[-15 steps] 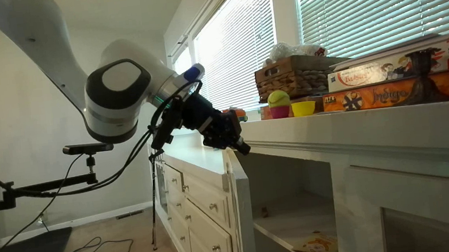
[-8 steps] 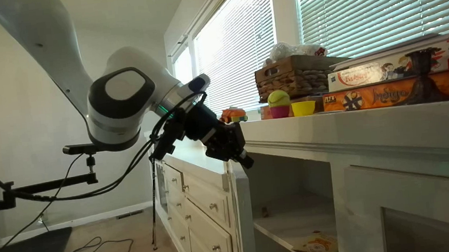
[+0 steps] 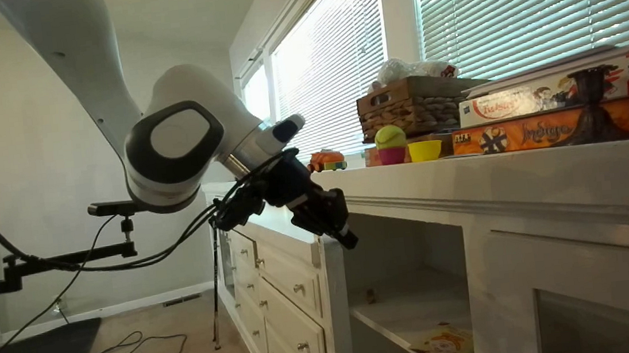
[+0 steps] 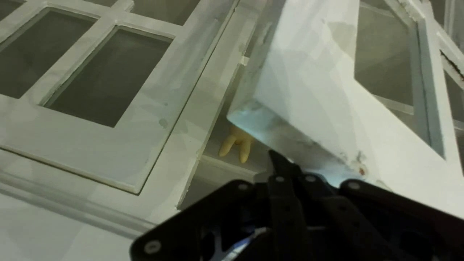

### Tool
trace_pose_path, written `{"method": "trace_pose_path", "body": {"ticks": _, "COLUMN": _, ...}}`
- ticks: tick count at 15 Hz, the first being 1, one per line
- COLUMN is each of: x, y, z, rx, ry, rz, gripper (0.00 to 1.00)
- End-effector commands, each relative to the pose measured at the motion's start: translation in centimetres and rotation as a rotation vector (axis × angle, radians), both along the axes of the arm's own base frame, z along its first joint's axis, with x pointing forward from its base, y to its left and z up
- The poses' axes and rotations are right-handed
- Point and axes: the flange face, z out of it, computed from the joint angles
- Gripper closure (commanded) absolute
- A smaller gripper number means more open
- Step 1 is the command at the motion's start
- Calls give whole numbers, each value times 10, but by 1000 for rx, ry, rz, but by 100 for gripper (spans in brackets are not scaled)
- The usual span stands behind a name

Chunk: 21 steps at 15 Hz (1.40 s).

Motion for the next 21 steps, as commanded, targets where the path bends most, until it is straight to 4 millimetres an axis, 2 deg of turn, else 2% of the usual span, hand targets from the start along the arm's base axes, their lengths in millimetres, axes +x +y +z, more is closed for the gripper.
{"method": "trace_pose_path", "body": {"ticks": 1, "x": 5, "y": -8, "z": -9, "rx": 113, "ry": 0, "rz": 6, "gripper": 100}}
{"method": "trace_pose_path", "body": {"ticks": 8, "x": 16, "y": -7, "z": -20, "rx": 194, "ry": 71, "rz": 47, "gripper": 100}}
{"method": "trace_pose_path", "body": {"ticks": 11, "x": 20, "y": 11, "z": -27, "rx": 202, "ry": 124, "rz": 108, "gripper": 100}}
{"method": "trace_pose_path", "body": {"ticks": 21, "x": 24, "y": 69, "z": -30, "rx": 148, "ry": 173, "rz": 285, "gripper": 100}}
